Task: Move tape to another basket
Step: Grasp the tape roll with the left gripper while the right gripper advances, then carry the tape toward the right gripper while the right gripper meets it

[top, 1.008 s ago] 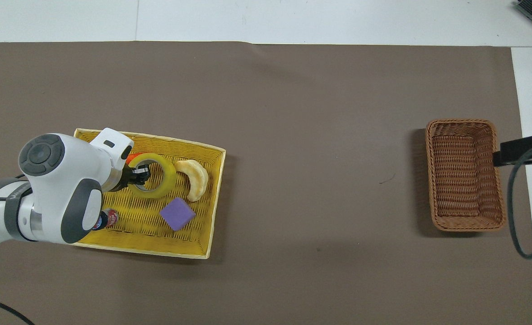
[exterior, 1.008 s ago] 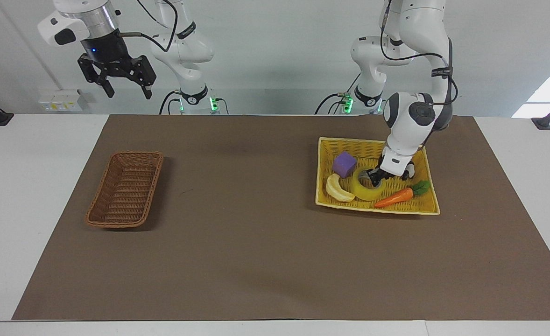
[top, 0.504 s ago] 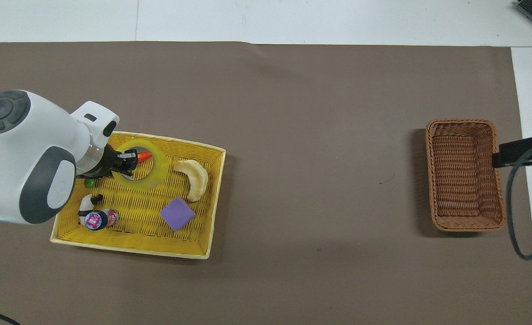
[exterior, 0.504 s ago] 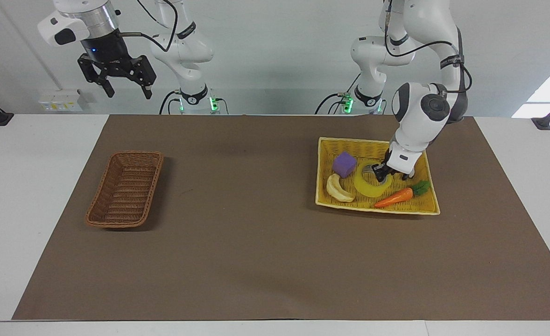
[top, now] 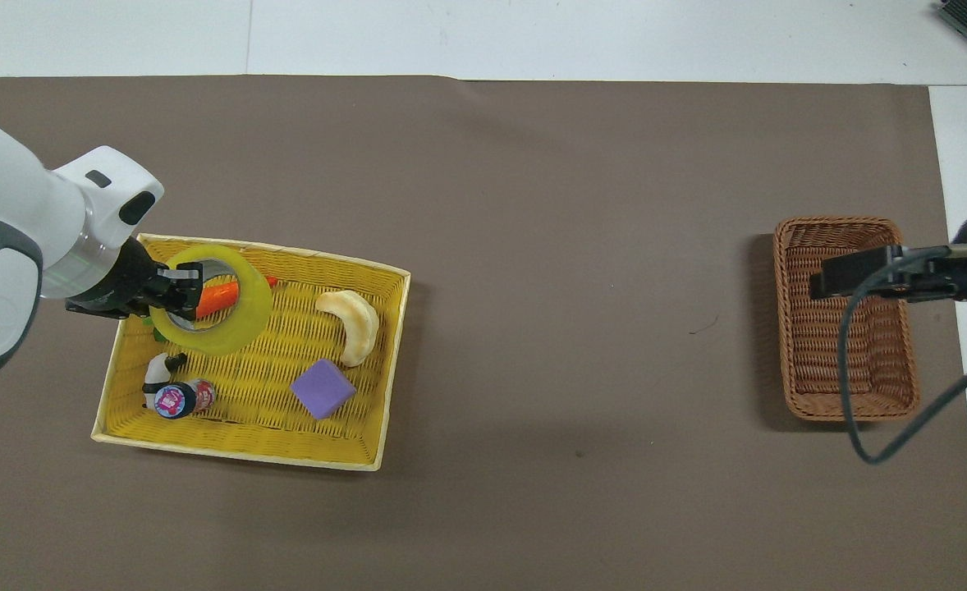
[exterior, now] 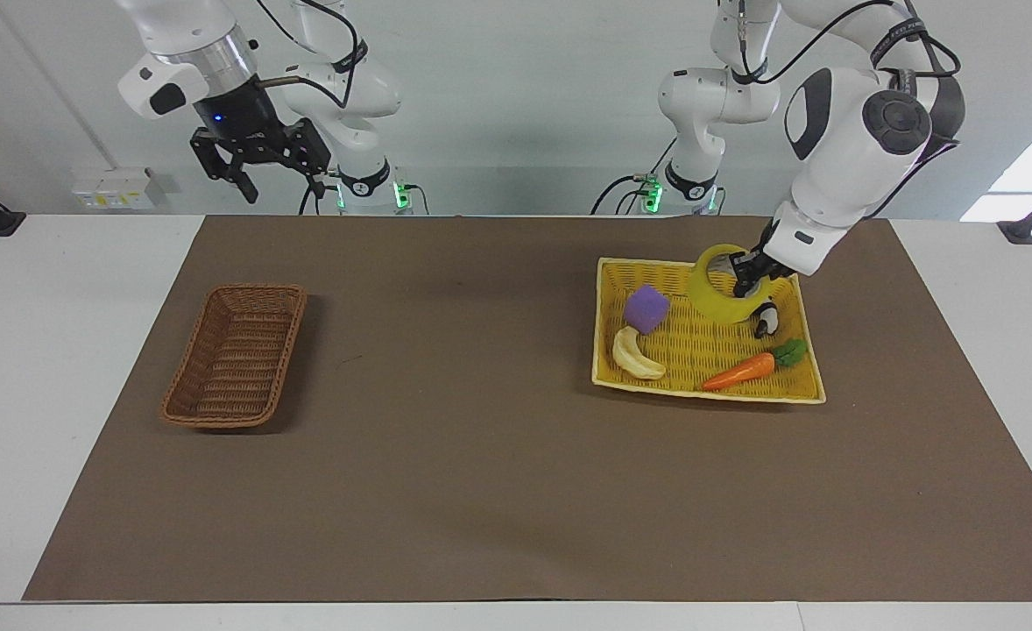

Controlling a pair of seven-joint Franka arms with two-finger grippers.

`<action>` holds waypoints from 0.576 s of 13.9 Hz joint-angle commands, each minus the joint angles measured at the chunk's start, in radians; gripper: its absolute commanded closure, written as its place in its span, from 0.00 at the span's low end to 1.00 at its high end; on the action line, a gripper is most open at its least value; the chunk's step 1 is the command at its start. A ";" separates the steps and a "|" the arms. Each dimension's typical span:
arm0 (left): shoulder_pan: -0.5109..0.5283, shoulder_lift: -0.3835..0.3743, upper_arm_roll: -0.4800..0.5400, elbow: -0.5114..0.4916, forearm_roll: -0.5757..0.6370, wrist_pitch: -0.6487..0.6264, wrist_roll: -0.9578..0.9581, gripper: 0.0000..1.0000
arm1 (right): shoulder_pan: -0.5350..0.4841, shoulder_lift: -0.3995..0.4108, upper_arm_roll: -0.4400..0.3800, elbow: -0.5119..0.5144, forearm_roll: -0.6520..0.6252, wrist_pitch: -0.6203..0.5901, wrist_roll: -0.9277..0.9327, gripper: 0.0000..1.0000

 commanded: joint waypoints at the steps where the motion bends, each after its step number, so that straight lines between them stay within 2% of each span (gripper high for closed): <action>1: 0.025 -0.038 -0.001 -0.052 -0.123 0.011 0.103 1.00 | 0.057 -0.001 0.002 -0.056 0.077 0.120 0.083 0.00; 4: 0.008 -0.115 -0.007 -0.204 -0.268 0.167 0.126 1.00 | 0.113 0.050 0.002 -0.056 0.152 0.187 0.086 0.00; 8: -0.131 -0.116 -0.010 -0.252 -0.336 0.290 0.141 1.00 | 0.206 0.116 0.002 -0.059 0.256 0.276 0.121 0.00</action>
